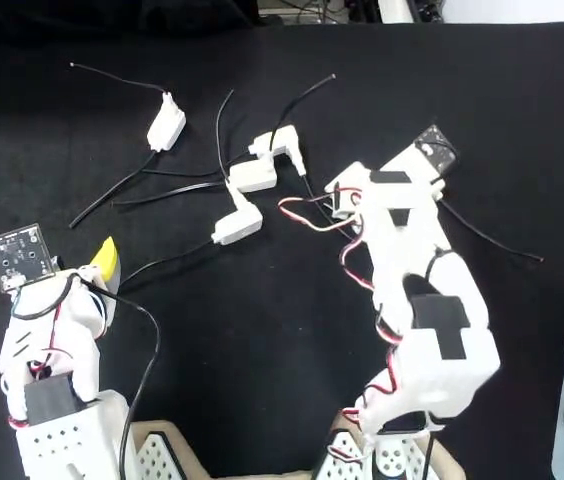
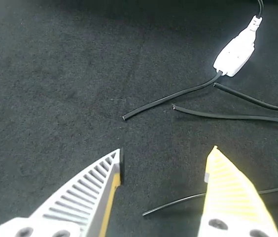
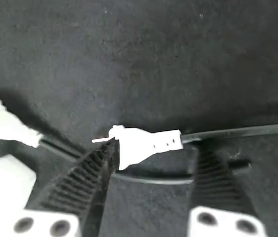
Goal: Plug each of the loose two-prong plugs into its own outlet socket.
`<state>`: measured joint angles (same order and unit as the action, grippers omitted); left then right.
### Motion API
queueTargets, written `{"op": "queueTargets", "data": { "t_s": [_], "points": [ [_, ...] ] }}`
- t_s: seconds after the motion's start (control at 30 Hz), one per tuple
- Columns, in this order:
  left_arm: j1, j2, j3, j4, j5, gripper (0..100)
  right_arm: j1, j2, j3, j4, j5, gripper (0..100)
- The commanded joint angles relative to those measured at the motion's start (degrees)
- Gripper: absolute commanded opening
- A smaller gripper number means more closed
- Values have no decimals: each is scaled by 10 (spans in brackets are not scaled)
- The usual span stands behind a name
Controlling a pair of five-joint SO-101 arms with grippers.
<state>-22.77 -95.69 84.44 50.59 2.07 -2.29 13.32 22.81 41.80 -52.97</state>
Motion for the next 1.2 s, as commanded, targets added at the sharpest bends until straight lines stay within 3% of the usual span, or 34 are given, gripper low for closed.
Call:
{"op": "queueTargets", "data": {
  "t_s": [0.0, 0.3, 0.43, 0.53, 0.73, 0.93, 1.17],
  "points": [
    [8, -4, -3, -11, 0, 274, 4, 26, -53, -22, -2, 116],
    [8, -4, -3, -11, 0, 274, 5, 60, -94, -2, 4, 101],
    [8, -4, -3, -11, 0, 274, 5, 60, -95, -8, 29, 8],
    [8, -4, -3, -11, 0, 274, 5, 59, -102, -2, 36, 11],
    [8, -4, -3, -11, 0, 274, 4, -23, -102, 69, 76, 12],
    [8, -4, -3, -11, 0, 274, 23, -142, -100, 122, 181, 12],
    [8, -4, -3, -10, 0, 274, 111, -152, -109, 70, 357, 12]
  ]
}}
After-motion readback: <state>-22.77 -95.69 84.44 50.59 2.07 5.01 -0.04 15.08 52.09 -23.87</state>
